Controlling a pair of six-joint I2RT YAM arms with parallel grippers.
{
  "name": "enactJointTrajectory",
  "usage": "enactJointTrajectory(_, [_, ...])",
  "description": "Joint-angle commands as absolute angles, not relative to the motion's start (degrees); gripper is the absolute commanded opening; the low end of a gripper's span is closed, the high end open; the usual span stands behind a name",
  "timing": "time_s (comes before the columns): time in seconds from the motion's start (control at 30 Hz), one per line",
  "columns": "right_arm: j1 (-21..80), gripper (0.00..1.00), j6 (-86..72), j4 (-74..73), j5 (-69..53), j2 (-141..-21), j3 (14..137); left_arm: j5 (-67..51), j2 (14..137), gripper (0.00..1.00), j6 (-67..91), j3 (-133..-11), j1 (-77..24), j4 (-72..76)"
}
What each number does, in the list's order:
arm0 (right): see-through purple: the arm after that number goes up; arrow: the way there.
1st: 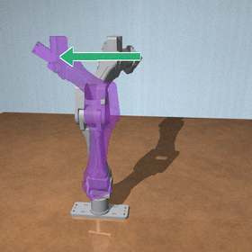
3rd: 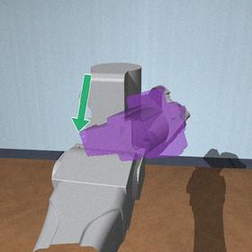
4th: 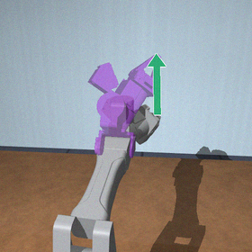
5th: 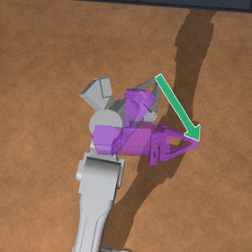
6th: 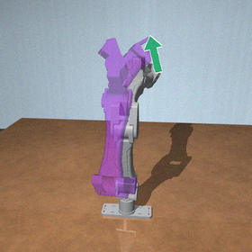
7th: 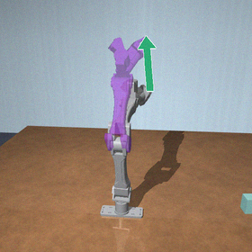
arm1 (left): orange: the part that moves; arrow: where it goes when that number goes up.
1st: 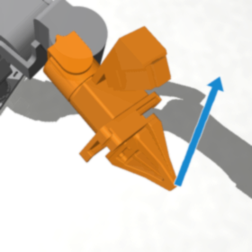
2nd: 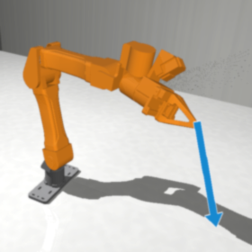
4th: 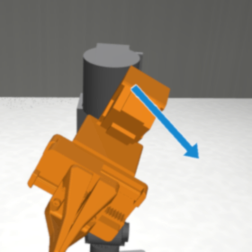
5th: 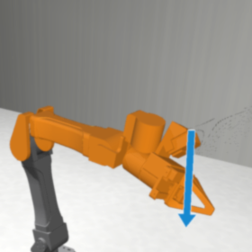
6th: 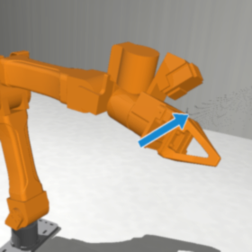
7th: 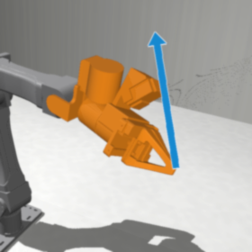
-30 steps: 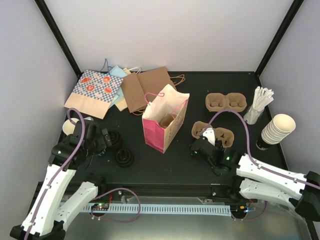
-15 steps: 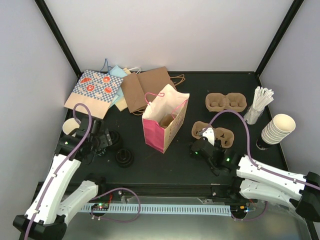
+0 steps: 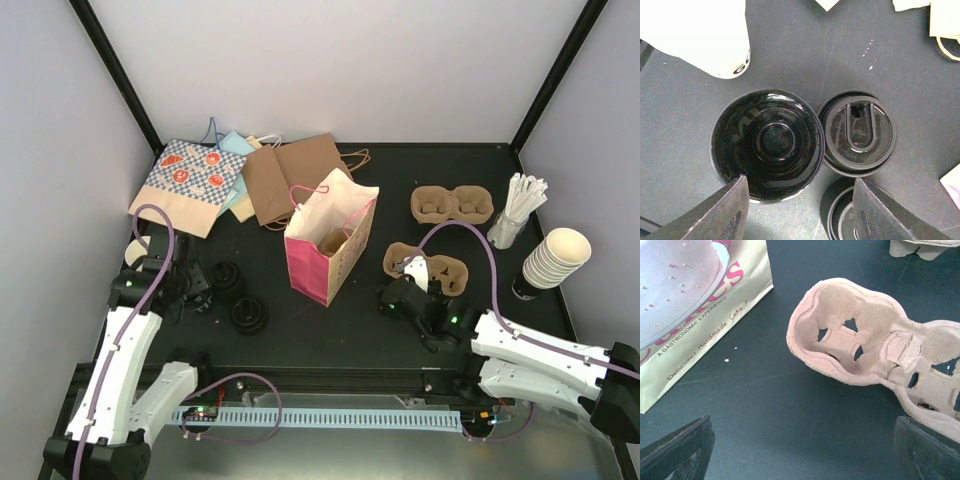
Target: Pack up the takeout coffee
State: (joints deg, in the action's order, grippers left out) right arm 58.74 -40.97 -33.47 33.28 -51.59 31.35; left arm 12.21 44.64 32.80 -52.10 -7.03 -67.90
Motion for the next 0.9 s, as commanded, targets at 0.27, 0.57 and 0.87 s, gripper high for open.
enactJointTrajectory(0.27, [58.5,1.0,-41.2,-31.8,33.7,-52.0,31.8,6.0,53.5,0.63,24.9,-51.6,-0.1,-59.1])
enactJointTrajectory(0.57, [58.5,1.0,-41.1,-32.1,33.6,-53.8,32.5,3.4,57.5,0.6,23.7,-51.2,1.7,-57.5])
enactJointTrajectory(0.87, [58.5,1.0,-40.9,-31.8,33.5,-54.2,32.6,2.6,60.7,0.44,23.6,-51.7,1.9,-57.8])
